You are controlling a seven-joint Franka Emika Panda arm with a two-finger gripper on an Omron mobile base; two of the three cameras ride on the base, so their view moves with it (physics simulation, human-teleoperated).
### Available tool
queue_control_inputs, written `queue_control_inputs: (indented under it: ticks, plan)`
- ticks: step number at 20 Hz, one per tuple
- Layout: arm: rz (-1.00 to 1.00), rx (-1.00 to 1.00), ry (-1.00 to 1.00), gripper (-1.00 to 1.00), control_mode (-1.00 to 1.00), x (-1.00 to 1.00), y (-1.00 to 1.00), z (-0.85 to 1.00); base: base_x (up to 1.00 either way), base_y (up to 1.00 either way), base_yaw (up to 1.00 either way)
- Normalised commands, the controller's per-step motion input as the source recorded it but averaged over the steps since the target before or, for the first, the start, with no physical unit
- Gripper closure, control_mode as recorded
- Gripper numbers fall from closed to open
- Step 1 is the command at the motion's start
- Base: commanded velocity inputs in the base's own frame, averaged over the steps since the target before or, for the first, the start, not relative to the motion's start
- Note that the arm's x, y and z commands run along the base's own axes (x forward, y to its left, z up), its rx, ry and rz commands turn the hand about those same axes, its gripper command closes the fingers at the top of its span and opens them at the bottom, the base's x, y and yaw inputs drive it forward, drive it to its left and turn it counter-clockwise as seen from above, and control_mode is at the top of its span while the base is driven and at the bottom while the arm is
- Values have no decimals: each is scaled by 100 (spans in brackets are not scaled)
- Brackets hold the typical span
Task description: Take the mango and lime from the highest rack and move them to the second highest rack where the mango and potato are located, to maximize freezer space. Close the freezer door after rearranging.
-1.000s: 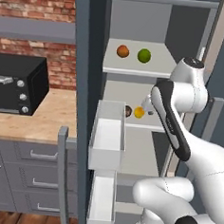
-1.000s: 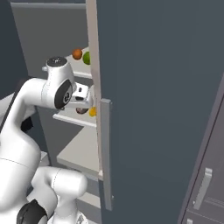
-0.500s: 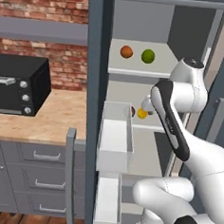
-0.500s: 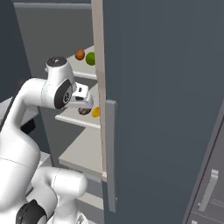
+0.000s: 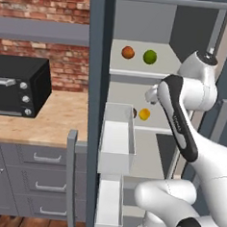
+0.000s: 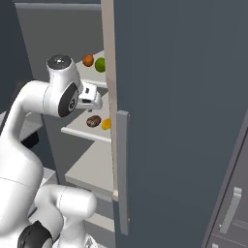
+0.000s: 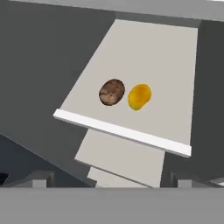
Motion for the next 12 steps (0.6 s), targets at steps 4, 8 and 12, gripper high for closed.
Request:
queue_control_inputs:
  ticks: [4, 8, 12]
  plan:
    - [-10, 0, -29, -100, -100, 28, 25, 90, 0, 0, 0]
    - [-25, 0, -9, -100, -100, 21, 2, 62, 0, 0, 0]
    - [-18, 0, 0, -100, -100, 21, -6, 38, 0, 0, 0]
